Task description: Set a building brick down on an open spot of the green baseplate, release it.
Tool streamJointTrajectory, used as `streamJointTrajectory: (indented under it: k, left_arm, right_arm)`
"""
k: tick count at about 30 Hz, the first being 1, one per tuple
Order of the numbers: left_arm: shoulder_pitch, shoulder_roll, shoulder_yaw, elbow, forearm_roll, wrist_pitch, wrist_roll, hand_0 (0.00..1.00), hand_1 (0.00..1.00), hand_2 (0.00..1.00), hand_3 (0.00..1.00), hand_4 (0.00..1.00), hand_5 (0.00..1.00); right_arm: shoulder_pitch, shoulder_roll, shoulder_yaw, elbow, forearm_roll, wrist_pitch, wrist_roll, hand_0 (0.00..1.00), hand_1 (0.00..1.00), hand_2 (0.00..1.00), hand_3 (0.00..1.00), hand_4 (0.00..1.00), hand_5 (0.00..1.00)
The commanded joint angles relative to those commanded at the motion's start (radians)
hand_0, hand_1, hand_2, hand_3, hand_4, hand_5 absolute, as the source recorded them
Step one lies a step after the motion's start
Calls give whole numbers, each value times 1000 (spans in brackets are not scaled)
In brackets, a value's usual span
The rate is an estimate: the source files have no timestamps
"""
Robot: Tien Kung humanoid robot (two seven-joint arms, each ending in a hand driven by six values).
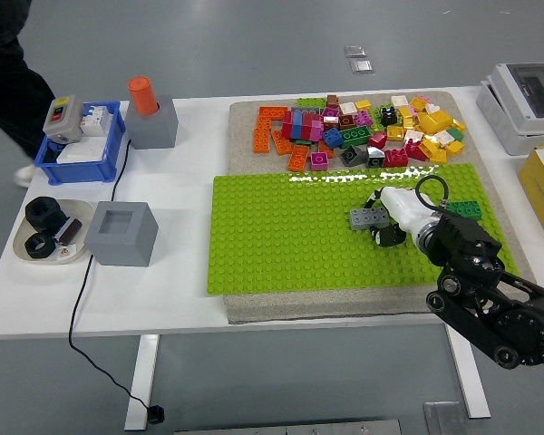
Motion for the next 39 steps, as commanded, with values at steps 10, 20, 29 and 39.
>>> streamJointTrajectory:
  k: [10,20,29,39]
  left_arm:
    - [0,0,1,0,-1,0,-3,608,647,646,830,943,618]
    - [1,0,2,0,-3,0,-6,608,647,645,830,943,616]
    - [2,-1,3,0,-6,-1,-7,608,647,646,829,944,617]
    - [3,-2,4,0,-8,-1,-8,608,646,645,828,944,616]
  right_arm:
    - [0,0,5,-1,0,-6,4,998,949,966,669,701,136]
    - [-2,1,10,0,-2,-8,8,998,948,958,672,702,127]
    - [-6,-1,21,0,-4,-12,12,998,947,963,674,740,162]
    - [-9,-3,29,-4,-4,-16,17,998,944,964,674,744,167]
